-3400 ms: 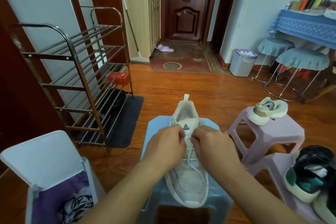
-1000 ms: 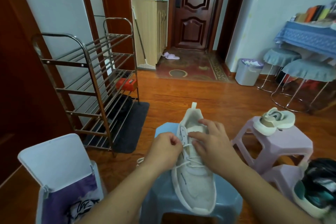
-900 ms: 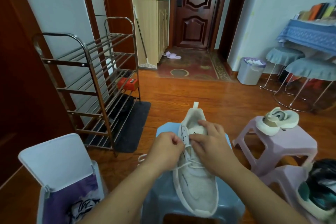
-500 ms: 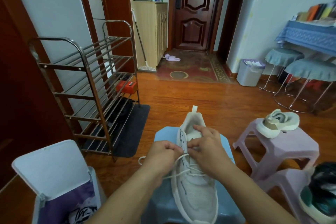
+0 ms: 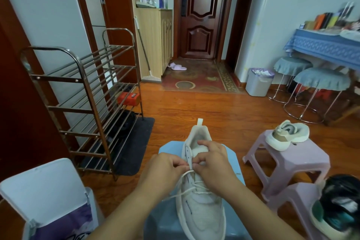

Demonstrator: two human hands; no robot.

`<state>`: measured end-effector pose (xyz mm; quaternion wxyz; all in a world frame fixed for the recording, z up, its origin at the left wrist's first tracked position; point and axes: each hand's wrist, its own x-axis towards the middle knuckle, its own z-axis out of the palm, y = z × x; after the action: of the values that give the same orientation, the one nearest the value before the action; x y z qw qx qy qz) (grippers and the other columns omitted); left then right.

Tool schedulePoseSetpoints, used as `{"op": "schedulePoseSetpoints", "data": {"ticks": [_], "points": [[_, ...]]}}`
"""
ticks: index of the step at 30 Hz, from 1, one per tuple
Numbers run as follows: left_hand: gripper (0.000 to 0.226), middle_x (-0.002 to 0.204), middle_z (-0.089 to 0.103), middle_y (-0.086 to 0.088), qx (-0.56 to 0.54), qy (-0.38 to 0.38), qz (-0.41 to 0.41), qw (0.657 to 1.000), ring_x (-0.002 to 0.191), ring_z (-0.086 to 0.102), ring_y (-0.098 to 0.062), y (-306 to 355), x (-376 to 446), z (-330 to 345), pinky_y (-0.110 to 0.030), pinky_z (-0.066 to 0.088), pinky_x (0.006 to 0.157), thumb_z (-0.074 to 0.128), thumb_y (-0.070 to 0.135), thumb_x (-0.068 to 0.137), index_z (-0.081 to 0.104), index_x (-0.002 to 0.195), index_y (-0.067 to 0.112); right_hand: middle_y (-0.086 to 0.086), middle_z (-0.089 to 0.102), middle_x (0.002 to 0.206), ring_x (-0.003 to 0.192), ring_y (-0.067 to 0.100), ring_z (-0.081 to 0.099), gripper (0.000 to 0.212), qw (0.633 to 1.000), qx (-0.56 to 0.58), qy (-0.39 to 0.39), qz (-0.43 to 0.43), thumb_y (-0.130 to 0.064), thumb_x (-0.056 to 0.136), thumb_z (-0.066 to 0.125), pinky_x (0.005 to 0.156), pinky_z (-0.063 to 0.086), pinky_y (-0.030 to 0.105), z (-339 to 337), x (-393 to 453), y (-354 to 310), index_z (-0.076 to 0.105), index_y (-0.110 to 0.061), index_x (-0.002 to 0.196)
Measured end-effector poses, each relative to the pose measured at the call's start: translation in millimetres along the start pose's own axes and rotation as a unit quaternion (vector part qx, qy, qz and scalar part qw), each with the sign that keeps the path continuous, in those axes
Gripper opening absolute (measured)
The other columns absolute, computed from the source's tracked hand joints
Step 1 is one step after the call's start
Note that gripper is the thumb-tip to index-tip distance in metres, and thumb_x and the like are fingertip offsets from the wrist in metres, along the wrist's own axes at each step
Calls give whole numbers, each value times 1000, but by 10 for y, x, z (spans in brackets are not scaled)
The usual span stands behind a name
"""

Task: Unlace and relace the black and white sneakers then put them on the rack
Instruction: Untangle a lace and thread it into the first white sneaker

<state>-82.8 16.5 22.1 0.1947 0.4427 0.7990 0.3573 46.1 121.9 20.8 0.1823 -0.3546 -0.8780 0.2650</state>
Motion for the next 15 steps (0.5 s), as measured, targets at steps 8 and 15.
{"op": "schedulePoseSetpoints", "data": {"ticks": [8,15], "points": [[44,138,41,25,205,46,183,960,74,58,-13,18,-10,1,-33,55,69,54,41,101,44,140,57,-10,42,146,140,11,21,39,998,55,24,26,-18,87,71,93,11,-2,3,10,-19,56,-36,56],[41,141,53,33,165,54,180,968,98,65,-7,29,26,-94,-18,50,76,54,16,95,69,118,46,-15,58,131,93,-6,55,12,935,311,105,130,-10,93,60,80,40,13,-297,0,58,67,-7,84]]}}
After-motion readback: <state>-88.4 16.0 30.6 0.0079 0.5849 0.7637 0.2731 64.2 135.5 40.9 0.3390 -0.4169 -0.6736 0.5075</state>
